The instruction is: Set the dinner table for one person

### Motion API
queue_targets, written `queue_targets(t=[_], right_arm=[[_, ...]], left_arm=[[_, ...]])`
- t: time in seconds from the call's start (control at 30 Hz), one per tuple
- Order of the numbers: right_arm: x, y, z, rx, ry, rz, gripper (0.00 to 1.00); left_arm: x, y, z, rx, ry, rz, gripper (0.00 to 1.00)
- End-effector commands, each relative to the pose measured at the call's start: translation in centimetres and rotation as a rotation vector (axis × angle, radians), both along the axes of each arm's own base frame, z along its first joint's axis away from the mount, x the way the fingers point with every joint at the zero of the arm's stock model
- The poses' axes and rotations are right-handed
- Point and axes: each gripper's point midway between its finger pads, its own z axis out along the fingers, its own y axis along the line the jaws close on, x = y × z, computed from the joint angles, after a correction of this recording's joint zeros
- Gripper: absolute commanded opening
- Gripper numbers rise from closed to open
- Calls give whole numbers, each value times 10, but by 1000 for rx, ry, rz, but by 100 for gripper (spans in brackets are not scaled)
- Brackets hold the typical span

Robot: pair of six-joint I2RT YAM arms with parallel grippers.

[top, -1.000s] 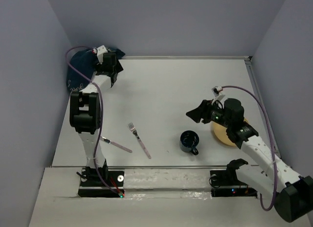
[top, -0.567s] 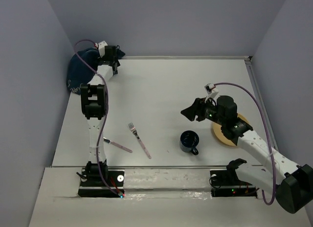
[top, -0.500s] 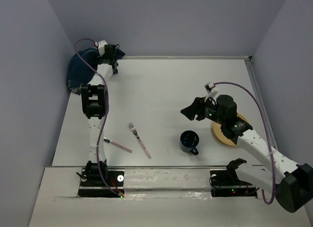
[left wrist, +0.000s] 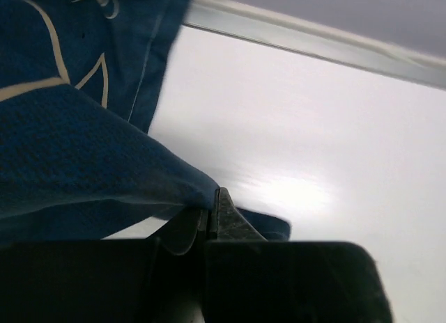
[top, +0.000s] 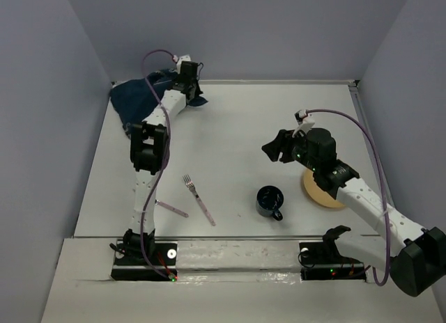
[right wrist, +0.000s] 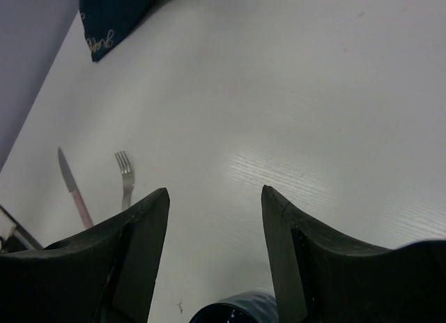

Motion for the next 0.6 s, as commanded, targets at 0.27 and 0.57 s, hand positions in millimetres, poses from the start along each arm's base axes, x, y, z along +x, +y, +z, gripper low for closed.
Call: queue_targets(t=[0.27, 0.57], right_arm=[[23, -71, 2, -222, -71, -353, 62], [50, -66, -20, -227, -2, -404, 61]], left_arm=[[-139, -207, 88, -274, -126, -488, 90], [-204, -109, 115, -237, -307, -223, 88]])
